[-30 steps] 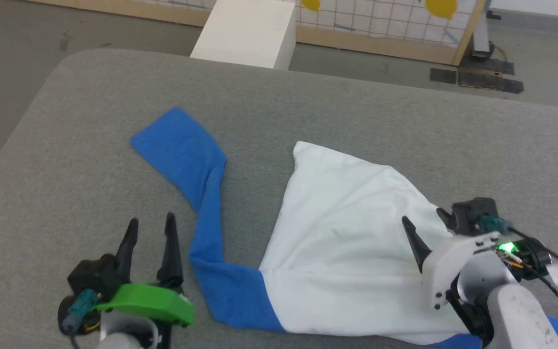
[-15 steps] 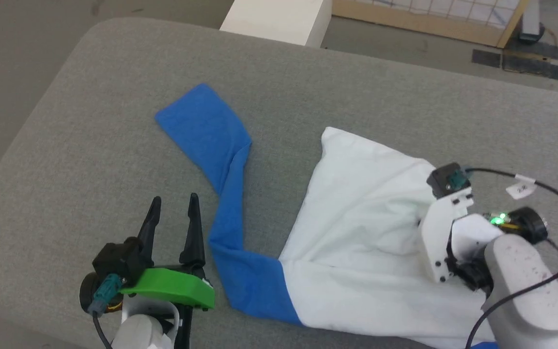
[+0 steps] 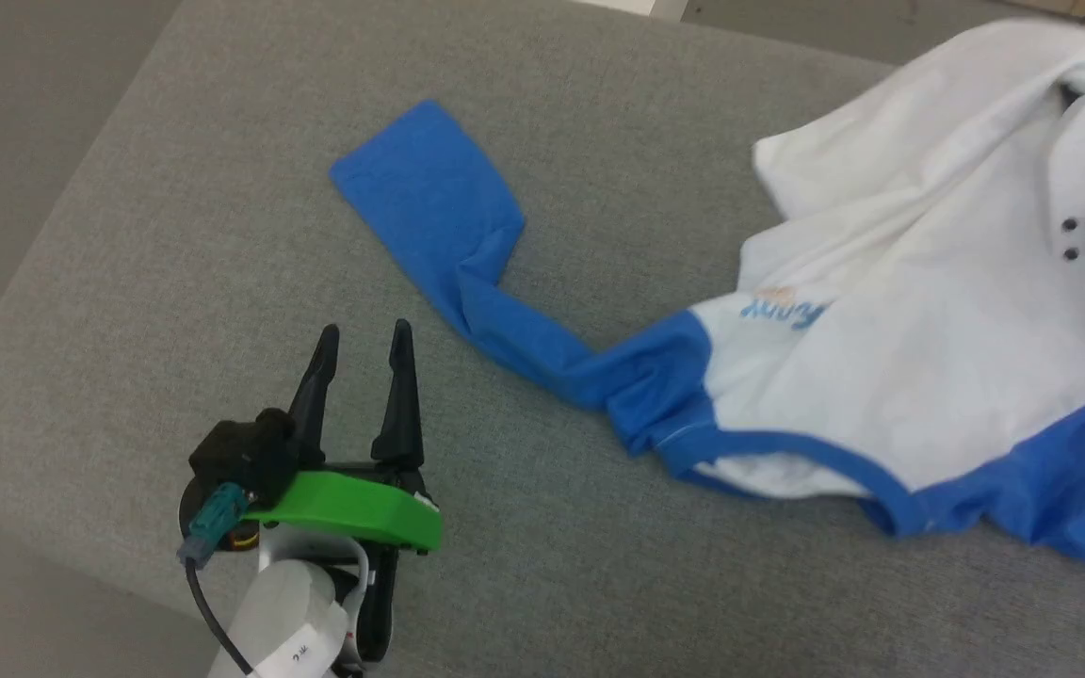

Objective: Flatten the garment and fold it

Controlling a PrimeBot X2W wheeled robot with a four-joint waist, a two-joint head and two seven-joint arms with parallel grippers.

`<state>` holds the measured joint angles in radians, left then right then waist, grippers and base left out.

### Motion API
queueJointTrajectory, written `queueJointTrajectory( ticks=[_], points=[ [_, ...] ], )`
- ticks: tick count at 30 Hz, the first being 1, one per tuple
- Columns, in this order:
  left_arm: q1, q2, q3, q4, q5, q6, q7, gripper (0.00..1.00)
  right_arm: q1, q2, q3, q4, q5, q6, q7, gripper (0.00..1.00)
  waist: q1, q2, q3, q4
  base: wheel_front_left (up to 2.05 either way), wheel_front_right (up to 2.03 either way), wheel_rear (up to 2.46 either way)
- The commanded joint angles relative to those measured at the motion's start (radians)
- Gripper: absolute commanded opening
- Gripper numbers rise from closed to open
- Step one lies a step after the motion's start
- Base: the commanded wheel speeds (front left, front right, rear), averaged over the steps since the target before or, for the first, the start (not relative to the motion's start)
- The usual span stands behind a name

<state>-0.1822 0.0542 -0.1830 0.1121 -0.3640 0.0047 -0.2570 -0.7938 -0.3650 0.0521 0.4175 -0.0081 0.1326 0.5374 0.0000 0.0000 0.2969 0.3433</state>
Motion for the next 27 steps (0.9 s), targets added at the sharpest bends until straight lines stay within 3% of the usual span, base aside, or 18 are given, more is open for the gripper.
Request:
queueJointTrajectory(
  ticks=[1,4,5,13,20,27],
  points=[
    [-0.037,-0.004,-0.014,-0.007,-0.027,0.012,-0.005,1.00,-0.058,0.012,-0.052,0.065,-0.061,-0.002,-0.056,0.00,0.0000,0.0000,0.059,0.033,0.00,0.00,0.00],
    [-0.049,-0.004,-0.022,-0.003,-0.032,0.017,-0.005,1.00,-0.071,0.044,-0.105,0.124,-0.087,-0.002,-0.092,0.00,0.0000,0.0000,0.068,0.035,0.00,0.00,0.00],
    [-0.052,-0.004,-0.024,-0.002,-0.033,0.019,-0.005,1.00,-0.069,0.057,-0.117,0.143,-0.090,-0.002,-0.104,1.00,0.0000,0.0000,0.068,0.034,0.00,0.00,0.00],
    [-0.024,-0.004,-0.012,0.023,-0.016,0.024,-0.005,1.00,0.054,0.136,-0.136,0.163,-0.017,-0.002,-0.263,1.00,0.0000,0.0000,-0.017,-0.018,0.00,0.00,0.00],
    [0.023,-0.004,0.011,0.061,0.010,0.006,-0.005,1.00,0.325,0.208,-0.083,-0.052,0.117,-0.002,-0.449,1.00,0.0000,0.0000,-0.123,-0.099,0.00,0.00,0.00],
    [0.049,-0.004,-0.007,0.115,0.022,-0.021,-0.005,1.00,0.616,0.279,-0.085,-0.281,0.141,-0.002,-0.512,1.00,0.0000,0.0000,-0.183,-0.172,0.00,0.00,0.00]
  ],
)
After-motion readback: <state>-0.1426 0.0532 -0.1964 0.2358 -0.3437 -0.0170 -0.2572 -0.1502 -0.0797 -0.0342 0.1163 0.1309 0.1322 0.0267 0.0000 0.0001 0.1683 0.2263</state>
